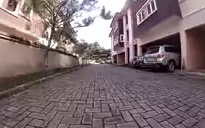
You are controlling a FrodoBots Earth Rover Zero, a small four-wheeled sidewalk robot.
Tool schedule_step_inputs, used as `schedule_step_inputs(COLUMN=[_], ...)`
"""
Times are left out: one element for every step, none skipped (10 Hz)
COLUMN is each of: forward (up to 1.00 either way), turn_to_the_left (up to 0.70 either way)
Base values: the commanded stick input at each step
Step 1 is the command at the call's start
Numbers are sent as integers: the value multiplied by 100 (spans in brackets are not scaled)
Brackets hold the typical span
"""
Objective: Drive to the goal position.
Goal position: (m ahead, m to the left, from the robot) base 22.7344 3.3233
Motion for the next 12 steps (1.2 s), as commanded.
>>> schedule_step_inputs(forward=[69,69,69,69,69,69,69,69,69,69,69,69], turn_to_the_left=[3,3,3,3,3,3,3,3,3,3,3,3])
